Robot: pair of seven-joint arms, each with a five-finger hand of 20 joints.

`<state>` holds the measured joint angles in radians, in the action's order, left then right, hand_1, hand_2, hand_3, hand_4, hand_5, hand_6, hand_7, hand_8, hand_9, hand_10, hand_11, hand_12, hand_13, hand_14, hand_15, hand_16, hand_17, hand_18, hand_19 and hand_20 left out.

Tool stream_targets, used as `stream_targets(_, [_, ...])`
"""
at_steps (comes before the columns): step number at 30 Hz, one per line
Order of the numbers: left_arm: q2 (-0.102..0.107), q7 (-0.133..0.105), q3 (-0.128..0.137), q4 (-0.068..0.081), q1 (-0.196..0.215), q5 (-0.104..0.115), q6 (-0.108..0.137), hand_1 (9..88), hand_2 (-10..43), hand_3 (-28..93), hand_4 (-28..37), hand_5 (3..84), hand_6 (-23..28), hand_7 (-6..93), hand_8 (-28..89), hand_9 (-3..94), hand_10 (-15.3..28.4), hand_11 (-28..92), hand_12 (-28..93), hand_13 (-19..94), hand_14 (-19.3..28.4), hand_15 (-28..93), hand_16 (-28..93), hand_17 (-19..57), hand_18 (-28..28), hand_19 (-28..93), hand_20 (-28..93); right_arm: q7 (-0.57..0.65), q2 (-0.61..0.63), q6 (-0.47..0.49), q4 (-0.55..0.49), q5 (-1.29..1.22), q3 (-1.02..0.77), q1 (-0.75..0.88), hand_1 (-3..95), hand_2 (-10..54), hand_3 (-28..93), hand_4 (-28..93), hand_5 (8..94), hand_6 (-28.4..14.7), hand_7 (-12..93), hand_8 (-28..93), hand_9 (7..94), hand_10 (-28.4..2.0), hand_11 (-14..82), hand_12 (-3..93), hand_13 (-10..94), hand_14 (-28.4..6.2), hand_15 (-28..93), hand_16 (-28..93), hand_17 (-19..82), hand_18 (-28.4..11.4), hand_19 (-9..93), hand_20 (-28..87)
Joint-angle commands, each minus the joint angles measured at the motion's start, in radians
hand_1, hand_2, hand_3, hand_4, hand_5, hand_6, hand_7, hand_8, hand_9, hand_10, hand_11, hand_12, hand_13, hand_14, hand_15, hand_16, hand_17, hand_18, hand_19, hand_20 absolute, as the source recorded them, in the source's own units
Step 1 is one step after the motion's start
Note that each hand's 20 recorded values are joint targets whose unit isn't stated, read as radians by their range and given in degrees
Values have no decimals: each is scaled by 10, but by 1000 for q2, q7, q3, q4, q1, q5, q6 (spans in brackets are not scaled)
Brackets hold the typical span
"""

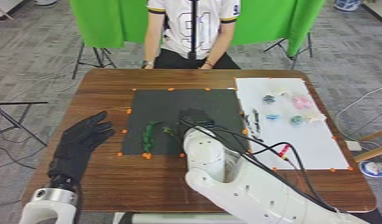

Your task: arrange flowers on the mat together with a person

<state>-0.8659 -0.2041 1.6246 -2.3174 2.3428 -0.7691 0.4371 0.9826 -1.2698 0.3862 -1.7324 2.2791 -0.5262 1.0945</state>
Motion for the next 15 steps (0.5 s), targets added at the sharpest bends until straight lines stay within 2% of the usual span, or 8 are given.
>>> stream_targets(1, [-5, 13, -7, 11, -5, -6, -9, 228, 73, 799, -280, 400, 110, 162, -112, 350, 205, 336, 79, 239, 261, 579, -141, -72, 210, 547, 40, 3, -8, -23, -22, -4, 9, -11, 460, -20, 632, -204, 937, 9, 293, -149, 937, -97, 508, 128, 937, -53, 675, 153, 676, -193, 932, 297])
stream_targets(8, [-12, 23, 4, 7, 9, -8, -6, 227, 72, 801, -278, 400, 110, 162, -111, 350, 206, 336, 78, 240, 262, 580, -142, -72, 210, 547, 39, -4, -8, -22, -45, -8, 3, -13, 411, -27, 601, -198, 937, 6, 259, -146, 937, -91, 492, 128, 937, -48, 659, 149, 681, -184, 932, 273])
stream_targets(15, [-17, 9, 9, -1, 33, -4, 6, 228, 72, 801, -278, 399, 110, 163, -112, 349, 206, 337, 78, 239, 262, 580, -142, -72, 210, 547, 39, -18, 15, -60, -83, -3, -9, -14, 373, -21, 557, -188, 937, 0, 232, -134, 937, -91, 475, 133, 937, -39, 650, 152, 685, -174, 932, 262])
